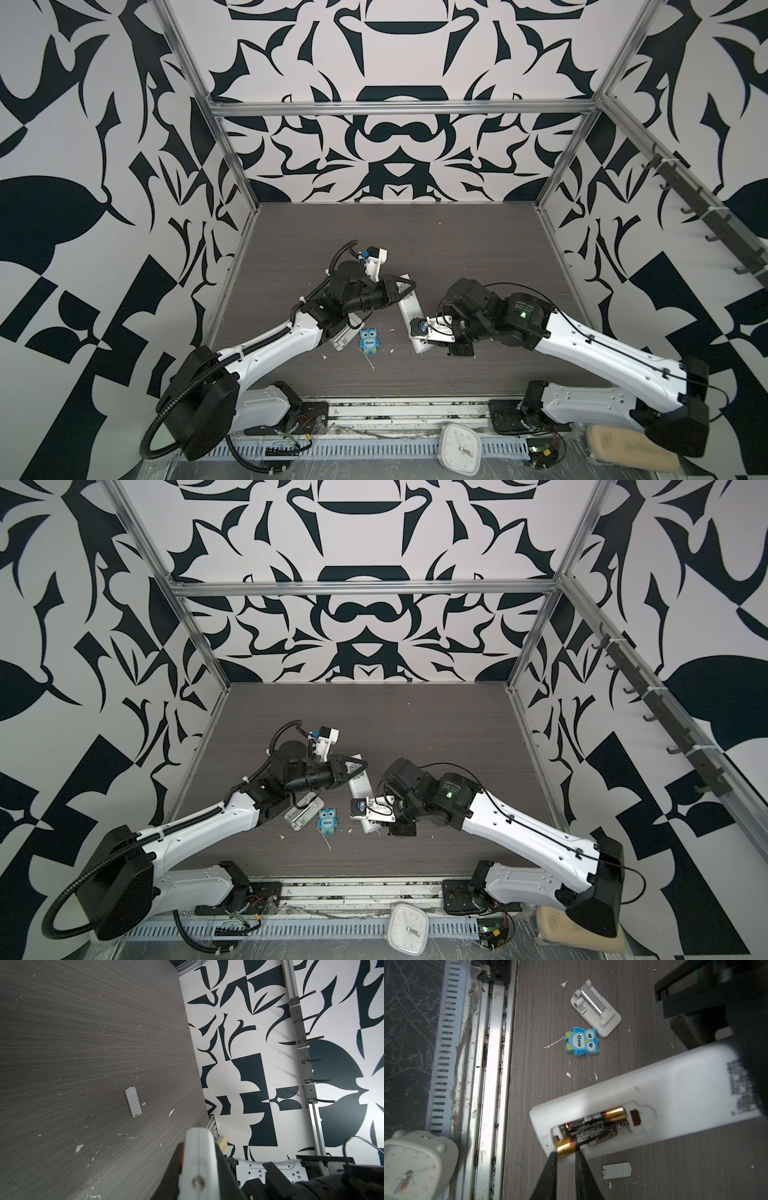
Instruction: Load the batteries into the remote control
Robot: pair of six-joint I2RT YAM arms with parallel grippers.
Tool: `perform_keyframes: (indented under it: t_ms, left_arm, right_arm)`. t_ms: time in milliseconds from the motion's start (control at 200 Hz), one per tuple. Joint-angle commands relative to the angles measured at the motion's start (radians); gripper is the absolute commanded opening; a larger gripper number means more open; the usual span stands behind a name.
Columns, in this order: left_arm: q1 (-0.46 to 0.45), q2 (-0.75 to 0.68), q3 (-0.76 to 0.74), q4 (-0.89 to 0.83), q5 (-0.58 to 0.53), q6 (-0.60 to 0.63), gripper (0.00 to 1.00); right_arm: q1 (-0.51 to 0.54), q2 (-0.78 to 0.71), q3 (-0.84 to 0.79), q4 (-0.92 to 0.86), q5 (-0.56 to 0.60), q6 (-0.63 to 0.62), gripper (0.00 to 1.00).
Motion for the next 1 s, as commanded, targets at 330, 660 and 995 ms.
perform_keyframes:
  t_ms: [330, 660, 995]
  left_arm:
    - [-0.001, 0.003, 0.038, 0.053, 0.033, -0.04, 0.0]
    - [-0.001, 0.004, 0.038, 0.053, 0.036, -0.044, 0.0]
    - [-0.001, 0.009, 0.04, 0.056, 0.035, -0.043, 0.0]
  right_arm:
    - [0.01, 0.054, 0.047, 0.024, 0.046, 0.038, 0.18]
    - [0.01, 0.093, 0.059, 0.02, 0.073, 0.1, 0.16]
    - [0.011, 0.15, 0.099, -0.01, 0.092, 0.15, 0.15]
